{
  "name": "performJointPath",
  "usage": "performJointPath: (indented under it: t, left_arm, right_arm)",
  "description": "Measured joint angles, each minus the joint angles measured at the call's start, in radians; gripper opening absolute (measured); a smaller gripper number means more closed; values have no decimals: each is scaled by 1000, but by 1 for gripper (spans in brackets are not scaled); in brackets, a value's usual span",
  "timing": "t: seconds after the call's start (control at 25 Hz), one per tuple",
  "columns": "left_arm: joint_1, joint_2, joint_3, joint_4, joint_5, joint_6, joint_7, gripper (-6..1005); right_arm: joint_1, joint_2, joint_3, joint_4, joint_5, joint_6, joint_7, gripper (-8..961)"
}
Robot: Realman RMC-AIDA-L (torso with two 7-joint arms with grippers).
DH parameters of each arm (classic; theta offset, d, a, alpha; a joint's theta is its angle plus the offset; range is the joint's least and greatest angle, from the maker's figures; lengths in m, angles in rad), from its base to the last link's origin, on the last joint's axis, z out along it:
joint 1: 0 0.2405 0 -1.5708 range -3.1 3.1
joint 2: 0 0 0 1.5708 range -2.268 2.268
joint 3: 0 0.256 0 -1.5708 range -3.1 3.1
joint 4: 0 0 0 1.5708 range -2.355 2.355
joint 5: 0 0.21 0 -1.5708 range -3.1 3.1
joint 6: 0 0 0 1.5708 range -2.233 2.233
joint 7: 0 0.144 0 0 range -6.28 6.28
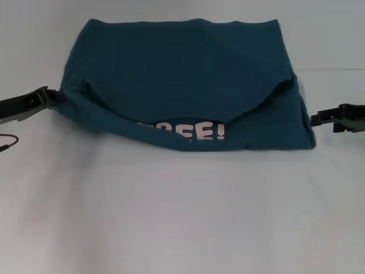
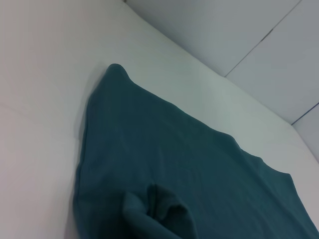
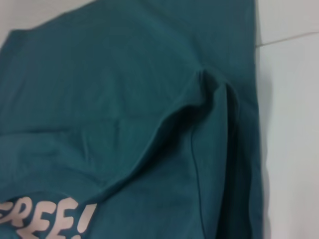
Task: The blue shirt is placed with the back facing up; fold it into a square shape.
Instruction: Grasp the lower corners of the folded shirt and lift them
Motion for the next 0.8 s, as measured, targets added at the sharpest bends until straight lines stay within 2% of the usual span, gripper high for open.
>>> performJointPath:
  t: [0.24, 0.48, 0.8]
  left_arm:
    - [4, -1, -1, 1, 1, -10, 0, 32]
    - [7, -8, -1, -2, 2, -14, 9, 32]
    - [9, -9, 1, -4, 2, -15, 11, 32]
  right_arm:
    - [17, 11, -24, 47, -2, 39, 18, 726]
    - [25, 34, -25, 56, 1, 79, 12, 725]
    - [52, 48, -60, 95, -2, 141, 10, 724]
